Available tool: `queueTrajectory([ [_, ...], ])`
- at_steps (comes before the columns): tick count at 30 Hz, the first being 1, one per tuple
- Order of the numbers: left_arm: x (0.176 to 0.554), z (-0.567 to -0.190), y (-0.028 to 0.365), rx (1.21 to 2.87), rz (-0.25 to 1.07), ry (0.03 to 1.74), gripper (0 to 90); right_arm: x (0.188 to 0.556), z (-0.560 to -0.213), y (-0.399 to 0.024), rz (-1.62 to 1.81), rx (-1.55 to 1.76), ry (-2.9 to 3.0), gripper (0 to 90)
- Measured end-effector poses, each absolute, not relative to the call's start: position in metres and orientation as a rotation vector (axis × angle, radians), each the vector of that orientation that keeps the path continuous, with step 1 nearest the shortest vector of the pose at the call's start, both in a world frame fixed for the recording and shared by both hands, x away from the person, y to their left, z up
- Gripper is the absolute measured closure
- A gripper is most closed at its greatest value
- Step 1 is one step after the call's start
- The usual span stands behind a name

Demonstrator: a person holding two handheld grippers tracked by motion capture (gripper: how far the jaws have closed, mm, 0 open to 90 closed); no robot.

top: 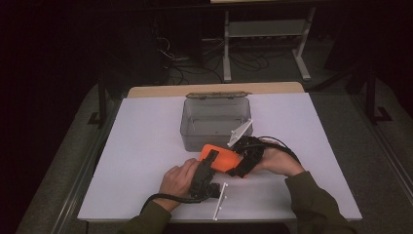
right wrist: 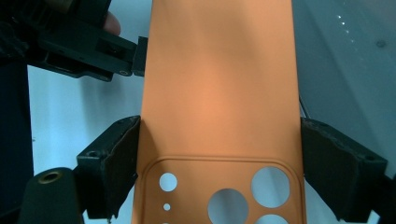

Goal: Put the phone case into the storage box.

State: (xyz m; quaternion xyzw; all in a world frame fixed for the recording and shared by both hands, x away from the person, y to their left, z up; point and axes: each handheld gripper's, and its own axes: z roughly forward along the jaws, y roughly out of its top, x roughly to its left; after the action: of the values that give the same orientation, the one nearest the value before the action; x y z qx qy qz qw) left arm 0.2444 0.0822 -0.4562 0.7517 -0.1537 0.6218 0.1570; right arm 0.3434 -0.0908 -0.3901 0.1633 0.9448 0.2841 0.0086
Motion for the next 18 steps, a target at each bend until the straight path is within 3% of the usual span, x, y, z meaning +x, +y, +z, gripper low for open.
queueTrajectory([
  [18, 0.2414, -0.4574, 0.0802, 2.171, 1.774, -0.462, 47.9, 0.3436, -0.3903, -0.0903, 0.891, 0.521, 2.960, 15.4],
])
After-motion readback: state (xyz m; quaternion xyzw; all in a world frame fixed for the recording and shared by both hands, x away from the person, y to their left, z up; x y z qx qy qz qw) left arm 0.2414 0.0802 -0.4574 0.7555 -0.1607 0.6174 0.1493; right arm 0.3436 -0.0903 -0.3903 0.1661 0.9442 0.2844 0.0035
